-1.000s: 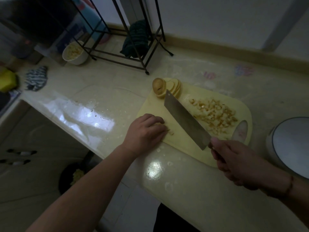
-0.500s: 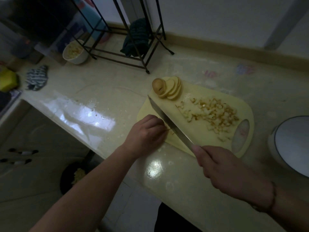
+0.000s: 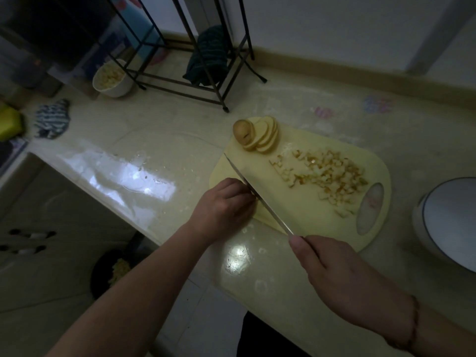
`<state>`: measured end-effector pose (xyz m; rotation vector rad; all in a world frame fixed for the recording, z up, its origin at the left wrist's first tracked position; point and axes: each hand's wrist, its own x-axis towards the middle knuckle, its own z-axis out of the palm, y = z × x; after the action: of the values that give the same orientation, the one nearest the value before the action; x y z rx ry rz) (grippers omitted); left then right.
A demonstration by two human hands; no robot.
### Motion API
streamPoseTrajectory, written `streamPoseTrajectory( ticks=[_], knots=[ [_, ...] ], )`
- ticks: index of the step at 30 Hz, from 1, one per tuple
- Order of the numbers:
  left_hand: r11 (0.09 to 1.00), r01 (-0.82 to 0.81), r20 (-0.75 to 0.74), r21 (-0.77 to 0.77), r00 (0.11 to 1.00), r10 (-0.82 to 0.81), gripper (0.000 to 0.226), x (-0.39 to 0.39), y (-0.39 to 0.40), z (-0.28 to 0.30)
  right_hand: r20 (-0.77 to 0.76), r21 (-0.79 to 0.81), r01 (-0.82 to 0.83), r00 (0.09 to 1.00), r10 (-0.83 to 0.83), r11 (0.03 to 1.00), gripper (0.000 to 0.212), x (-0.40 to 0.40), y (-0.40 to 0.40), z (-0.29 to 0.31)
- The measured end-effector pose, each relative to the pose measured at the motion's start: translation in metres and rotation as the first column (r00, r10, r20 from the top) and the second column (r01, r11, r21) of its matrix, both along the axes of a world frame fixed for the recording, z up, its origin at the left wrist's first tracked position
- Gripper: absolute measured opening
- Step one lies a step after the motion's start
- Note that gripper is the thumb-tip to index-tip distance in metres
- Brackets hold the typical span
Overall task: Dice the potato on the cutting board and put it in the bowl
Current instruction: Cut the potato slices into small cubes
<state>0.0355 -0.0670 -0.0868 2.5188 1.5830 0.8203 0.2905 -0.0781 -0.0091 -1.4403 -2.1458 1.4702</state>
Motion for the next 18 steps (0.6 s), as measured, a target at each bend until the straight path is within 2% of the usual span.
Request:
streamPoseTrajectory(
  ticks=[6, 12, 15, 18],
  knots=[
    [1.0, 0.011, 0.011, 0.001, 1.0, -0.011, 0.011, 0.0, 0.001, 0.002, 0.024, 0.035, -0.01, 1.0, 0.01, 0.999, 0.063, -0.003, -0.001, -0.004],
    [1.0, 0.024, 0.018, -0.002, 1.0, -0.024, 0.009, -0.001, 0.001, 0.001, 0.034, 0.07, -0.015, 0.999, 0.013, 0.997, 0.052, -0.02, 0.006, -0.015],
    [1.0, 0.027, -0.001, 0.01, 1.0, -0.027, 0.01, -0.004, 0.002, -0.004, 0.018, 0.043, 0.006, 1.0, -0.007, 0.999, 0.051, -0.018, 0.013, -0.014],
    [0.999, 0.014, 0.008, 0.034, 1.0, -0.014, 0.01, -0.005, 0.002, -0.007, 0.065, -0.005, 0.037, 0.997, -0.037, 0.999, 0.055, 0.004, 0.021, -0.011]
  ],
)
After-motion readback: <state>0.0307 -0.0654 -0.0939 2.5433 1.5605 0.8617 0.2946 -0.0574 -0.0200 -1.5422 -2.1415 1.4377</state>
